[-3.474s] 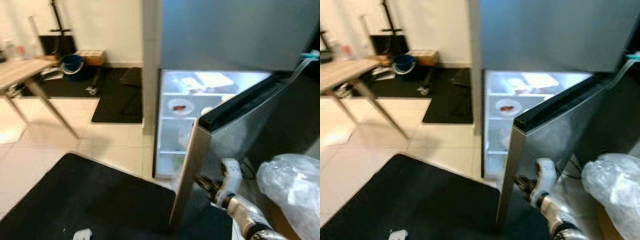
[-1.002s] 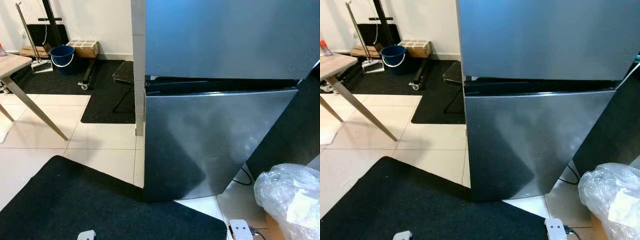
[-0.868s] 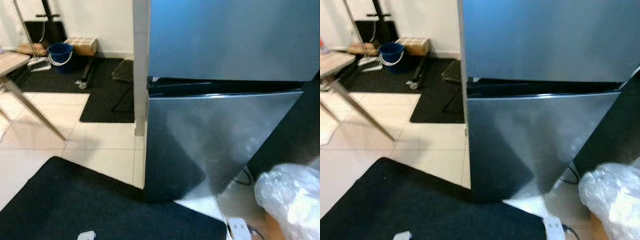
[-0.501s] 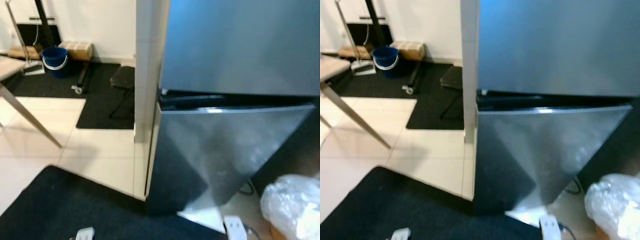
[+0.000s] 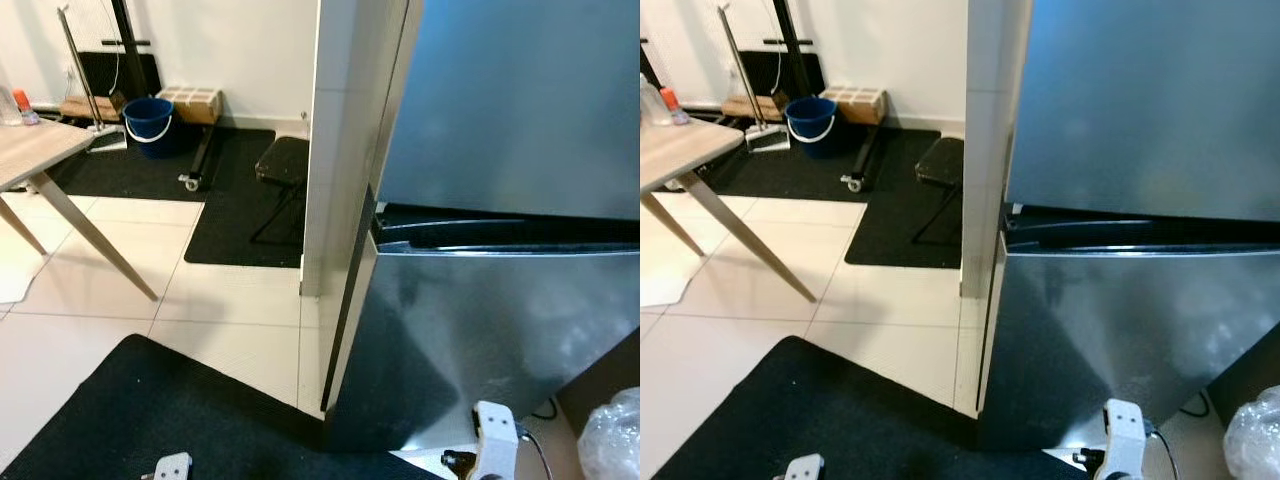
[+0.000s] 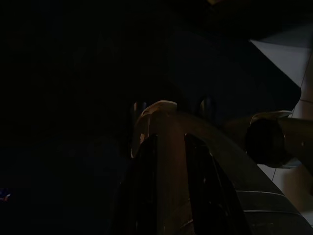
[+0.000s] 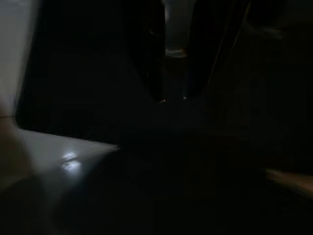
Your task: Restocking fridge
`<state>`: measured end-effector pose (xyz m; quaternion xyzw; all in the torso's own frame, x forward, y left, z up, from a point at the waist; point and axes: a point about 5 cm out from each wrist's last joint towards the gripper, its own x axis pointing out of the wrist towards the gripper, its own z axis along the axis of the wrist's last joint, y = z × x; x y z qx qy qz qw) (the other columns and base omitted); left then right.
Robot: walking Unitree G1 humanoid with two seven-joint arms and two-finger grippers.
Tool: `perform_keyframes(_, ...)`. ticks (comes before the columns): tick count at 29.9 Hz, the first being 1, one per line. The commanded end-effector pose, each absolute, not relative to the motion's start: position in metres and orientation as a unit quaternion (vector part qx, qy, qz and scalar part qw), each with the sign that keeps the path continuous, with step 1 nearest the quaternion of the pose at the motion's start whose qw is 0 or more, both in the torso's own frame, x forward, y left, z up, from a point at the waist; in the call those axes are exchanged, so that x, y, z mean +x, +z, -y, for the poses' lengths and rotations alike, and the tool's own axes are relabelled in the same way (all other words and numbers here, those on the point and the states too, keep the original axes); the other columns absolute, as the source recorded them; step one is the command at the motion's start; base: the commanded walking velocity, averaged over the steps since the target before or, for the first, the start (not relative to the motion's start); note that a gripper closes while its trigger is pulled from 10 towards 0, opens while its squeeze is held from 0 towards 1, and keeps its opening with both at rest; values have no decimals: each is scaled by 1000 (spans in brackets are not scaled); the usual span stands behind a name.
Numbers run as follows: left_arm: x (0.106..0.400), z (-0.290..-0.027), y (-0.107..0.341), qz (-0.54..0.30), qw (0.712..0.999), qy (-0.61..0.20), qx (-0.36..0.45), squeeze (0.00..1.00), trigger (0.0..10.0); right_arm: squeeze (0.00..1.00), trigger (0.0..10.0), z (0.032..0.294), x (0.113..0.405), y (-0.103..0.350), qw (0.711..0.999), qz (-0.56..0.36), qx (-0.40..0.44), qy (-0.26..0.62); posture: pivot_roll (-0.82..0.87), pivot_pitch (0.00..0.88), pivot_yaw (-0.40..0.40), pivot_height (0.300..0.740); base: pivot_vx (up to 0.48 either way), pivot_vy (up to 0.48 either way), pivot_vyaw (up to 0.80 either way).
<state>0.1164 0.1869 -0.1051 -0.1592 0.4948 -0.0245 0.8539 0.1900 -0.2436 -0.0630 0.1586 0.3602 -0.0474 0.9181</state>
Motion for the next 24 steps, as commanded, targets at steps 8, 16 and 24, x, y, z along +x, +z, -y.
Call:
perform_keyframes(8,104,-183,-109,-516,840,-26,-162,0,10000,0,10000,245,222,-39,936,-264,232,-20,-46,0,-20,740,0,0,0)
perform_keyframes(16,103,-183,-110,-518,840,-27,-159,0,10000,0,10000,239,258,-12,951,-201,233,24,-42,0,-21,740,0,0,0)
perform_keyframes(24,97,-184,-111,-522,837,-26,-161,0,10000,0,10000,221,302,27,967,-140,194,84,-28,0,-29,740,0,0,0)
